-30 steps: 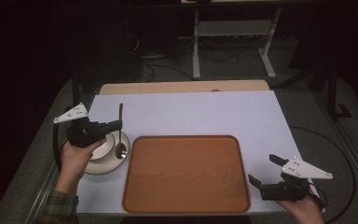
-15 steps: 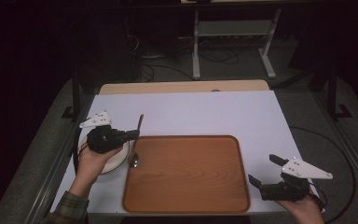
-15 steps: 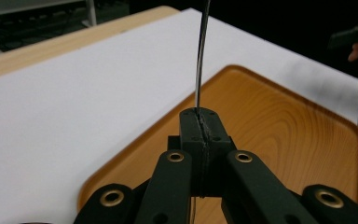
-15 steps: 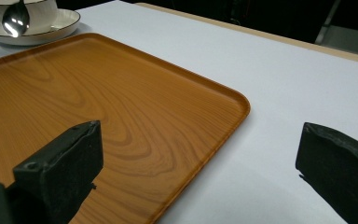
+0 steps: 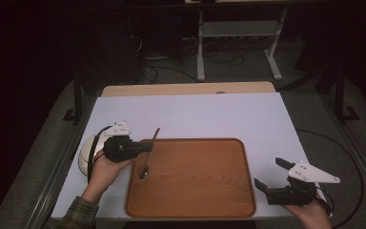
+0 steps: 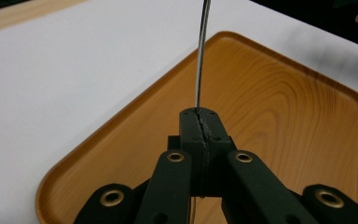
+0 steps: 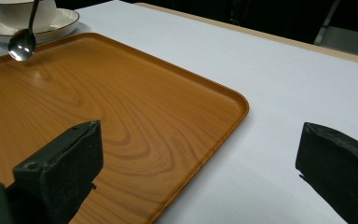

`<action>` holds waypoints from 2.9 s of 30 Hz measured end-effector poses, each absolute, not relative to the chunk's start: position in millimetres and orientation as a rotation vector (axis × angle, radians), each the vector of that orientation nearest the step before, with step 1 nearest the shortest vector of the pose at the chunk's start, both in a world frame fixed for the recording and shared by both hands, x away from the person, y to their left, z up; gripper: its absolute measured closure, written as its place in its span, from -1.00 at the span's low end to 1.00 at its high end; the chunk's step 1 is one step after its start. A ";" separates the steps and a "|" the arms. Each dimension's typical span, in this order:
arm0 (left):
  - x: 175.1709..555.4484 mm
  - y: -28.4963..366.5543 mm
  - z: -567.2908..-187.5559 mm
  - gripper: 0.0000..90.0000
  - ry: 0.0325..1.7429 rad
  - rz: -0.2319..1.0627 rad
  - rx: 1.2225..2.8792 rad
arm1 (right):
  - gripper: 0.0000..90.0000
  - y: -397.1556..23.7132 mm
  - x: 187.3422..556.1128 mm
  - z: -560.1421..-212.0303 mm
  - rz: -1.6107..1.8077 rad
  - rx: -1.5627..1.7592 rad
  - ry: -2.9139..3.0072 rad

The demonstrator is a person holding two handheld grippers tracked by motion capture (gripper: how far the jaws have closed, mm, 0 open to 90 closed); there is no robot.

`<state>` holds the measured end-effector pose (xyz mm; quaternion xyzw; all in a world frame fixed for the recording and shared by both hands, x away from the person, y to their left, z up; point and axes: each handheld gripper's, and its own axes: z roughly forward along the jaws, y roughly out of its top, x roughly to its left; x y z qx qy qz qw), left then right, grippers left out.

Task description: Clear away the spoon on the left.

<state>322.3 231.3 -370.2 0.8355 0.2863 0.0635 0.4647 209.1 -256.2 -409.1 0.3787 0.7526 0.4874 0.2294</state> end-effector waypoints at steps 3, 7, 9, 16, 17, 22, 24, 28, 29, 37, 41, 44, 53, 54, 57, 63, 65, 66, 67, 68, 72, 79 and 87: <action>322.4 227.1 -374.5 0.99 0.697 0.142 2.069 | -1.00 -256.2 209.2 -409.2 1.340 1.040 2.073; 322.9 222.6 -379.7 0.99 0.692 0.131 2.089 | -1.00 -256.1 209.3 -409.3 1.339 1.039 2.074; 323.2 220.4 -381.2 0.99 0.685 0.128 2.093 | -1.00 -256.2 209.2 -409.3 1.340 1.039 2.073; 324.9 210.6 -390.4 0.99 0.654 0.089 2.101 | -1.00 -255.6 209.9 -410.3 1.344 1.040 2.078; 325.0 209.3 -391.2 0.99 0.653 0.086 2.106 | -1.00 -255.8 210.0 -410.5 1.345 1.041 2.078; 324.7 202.1 -395.2 0.99 0.641 0.073 2.122 | -1.00 -256.9 210.1 -410.5 1.350 1.042 2.072; 324.9 200.1 -396.6 0.99 0.638 0.069 2.129 | -1.00 -257.0 210.1 -410.6 1.350 1.043 2.072; 326.8 195.2 -400.8 0.98 0.631 0.050 2.145 | -1.00 -256.9 209.9 -410.6 1.353 1.042 2.071; 327.4 193.3 -402.2 0.98 0.629 0.044 2.151 | -1.00 -256.8 210.0 -410.6 1.353 1.043 2.070; 331.1 178.5 -414.1 0.98 0.603 0.012 2.201 | -1.00 -257.0 211.2 -411.0 1.351 1.047 2.075; 331.5 173.5 -418.1 0.98 0.595 0.003 2.219 | -1.00 -257.2 210.9 -411.1 1.350 1.049 2.074; 332.0 171.0 -420.2 0.98 0.593 -0.001 2.227 | -1.00 -257.0 210.8 -411.1 1.350 1.052 2.074; 336.3 156.3 -430.4 0.98 0.582 -0.023 2.272 | -1.00 -255.8 210.9 -411.1 1.348 1.046 2.078; 336.3 156.3 -430.4 0.98 0.582 -0.023 2.272 | -1.00 -255.9 210.9 -411.1 1.347 1.048 2.078; 337.7 151.3 -433.3 0.98 0.577 -0.032 2.280 | -1.00 -256.3 210.8 -411.2 1.348 1.051 2.077; 336.4 139.1 -439.3 0.98 0.538 -0.033 2.334 | -1.00 -256.1 210.7 -411.2 1.345 1.047 2.080; 336.1 138.7 -439.6 0.98 0.538 -0.036 2.331 | -1.00 -256.1 210.7 -411.2 1.346 1.047 2.080; 336.0 138.7 -439.2 0.98 0.537 -0.034 2.334 | -1.00 -256.2 210.7 -411.1 1.347 1.047 2.078; 336.2 139.1 -439.5 0.98 0.538 -0.038 2.332 | -1.00 -256.2 210.6 -411.1 1.347 1.048 2.078; 336.2 139.1 -439.5 0.97 0.538 -0.038 2.332 | -1.00 -256.2 210.6 -411.1 1.347 1.048 2.078; 336.1 139.4 -439.8 0.96 0.541 -0.037 2.330 | -1.00 -255.9 210.7 -411.0 1.346 1.048 2.078; 336.4 140.7 -439.5 0.75 0.540 -0.019 2.322 | -1.00 -255.8 210.4 -411.0 1.345 1.045 2.081; 336.0 143.0 -436.2 0.42 0.542 -0.010 2.296 | -1.00 -256.3 210.4 -411.0 1.346 1.046 2.080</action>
